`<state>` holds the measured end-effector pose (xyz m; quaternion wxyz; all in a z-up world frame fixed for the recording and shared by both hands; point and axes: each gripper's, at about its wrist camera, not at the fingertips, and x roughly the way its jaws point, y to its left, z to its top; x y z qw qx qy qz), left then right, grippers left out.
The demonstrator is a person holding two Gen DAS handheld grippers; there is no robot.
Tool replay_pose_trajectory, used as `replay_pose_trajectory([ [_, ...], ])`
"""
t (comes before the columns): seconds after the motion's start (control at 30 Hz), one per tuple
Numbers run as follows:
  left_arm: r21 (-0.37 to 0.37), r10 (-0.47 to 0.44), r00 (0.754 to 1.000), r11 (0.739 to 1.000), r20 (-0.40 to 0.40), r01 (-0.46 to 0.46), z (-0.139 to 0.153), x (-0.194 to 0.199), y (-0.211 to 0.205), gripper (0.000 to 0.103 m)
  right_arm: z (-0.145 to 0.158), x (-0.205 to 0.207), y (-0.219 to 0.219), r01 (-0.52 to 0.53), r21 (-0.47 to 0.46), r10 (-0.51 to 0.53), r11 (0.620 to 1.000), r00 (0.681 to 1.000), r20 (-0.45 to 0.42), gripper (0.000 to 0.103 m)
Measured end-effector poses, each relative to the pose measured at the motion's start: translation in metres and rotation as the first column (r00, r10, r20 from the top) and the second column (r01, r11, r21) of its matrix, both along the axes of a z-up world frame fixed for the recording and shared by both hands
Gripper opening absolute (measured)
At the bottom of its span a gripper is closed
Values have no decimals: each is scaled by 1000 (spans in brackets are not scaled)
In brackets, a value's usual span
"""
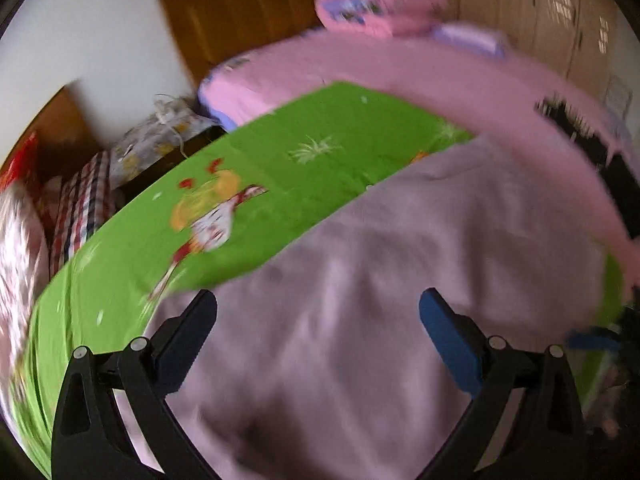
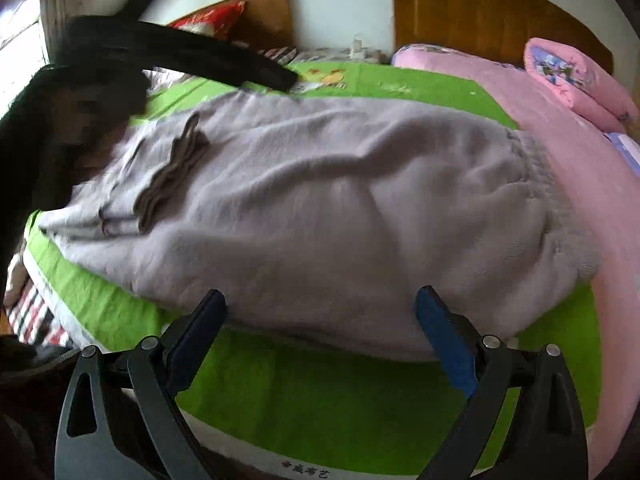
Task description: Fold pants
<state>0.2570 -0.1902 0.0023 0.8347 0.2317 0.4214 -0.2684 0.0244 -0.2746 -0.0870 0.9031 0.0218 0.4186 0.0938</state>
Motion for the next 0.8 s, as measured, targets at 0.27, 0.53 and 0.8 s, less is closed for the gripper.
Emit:
replay_pose_trajectory([
  [0.27,-70,57,991,995,-125,-66,-57,61,-13,102,-14,10,-12,-69,-1,69,998,996,-49,93],
  [0.53,-112,27,997,993,-67,-35,-44,58,-15,101,13,28,-12,-71,-4,71,997,997,-10,93],
  [0.8,-16,-83,996,996,-18,83,-54,60,-88,102,-15,82,-31,25,-66,-31,998,995,-100,93],
])
